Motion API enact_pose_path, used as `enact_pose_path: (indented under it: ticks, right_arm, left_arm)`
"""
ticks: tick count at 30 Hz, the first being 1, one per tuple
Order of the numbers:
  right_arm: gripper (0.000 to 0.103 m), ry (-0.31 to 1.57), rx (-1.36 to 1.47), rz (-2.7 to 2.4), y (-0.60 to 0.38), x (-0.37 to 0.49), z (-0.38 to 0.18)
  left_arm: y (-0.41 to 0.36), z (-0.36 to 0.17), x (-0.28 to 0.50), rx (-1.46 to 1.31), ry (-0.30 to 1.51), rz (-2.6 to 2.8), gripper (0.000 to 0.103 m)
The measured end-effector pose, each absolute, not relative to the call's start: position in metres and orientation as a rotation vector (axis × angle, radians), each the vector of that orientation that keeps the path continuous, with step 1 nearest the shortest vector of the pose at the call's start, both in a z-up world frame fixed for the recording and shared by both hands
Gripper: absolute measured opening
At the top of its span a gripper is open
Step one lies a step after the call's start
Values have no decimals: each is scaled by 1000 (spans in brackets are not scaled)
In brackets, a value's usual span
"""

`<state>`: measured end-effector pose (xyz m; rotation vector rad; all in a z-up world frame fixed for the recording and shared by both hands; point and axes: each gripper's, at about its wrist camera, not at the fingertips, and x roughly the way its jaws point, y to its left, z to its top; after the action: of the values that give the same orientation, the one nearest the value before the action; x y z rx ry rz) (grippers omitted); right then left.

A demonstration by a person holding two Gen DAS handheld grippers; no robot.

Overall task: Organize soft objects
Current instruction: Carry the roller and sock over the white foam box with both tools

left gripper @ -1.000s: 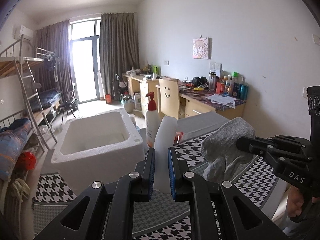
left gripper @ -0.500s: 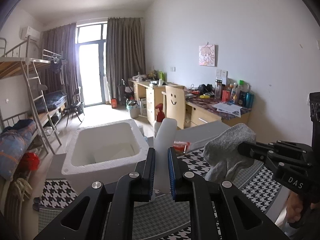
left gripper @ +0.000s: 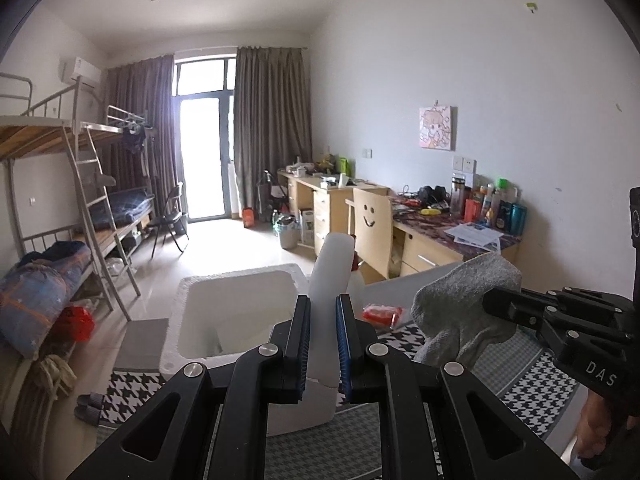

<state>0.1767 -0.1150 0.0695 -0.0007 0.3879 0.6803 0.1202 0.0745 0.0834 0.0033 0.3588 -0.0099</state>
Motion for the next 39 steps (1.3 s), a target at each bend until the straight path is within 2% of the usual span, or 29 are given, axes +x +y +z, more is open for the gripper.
enact_pose_path:
  ticks: [21, 39]
  right_arm:
    - [6, 367, -18, 744, -84, 191, 80]
    - [6, 370, -50, 777, -58, 209, 82]
  left_arm:
    - [99, 93, 135, 1, 328, 139, 14]
    - [121, 84, 162, -30, 379, 210, 14]
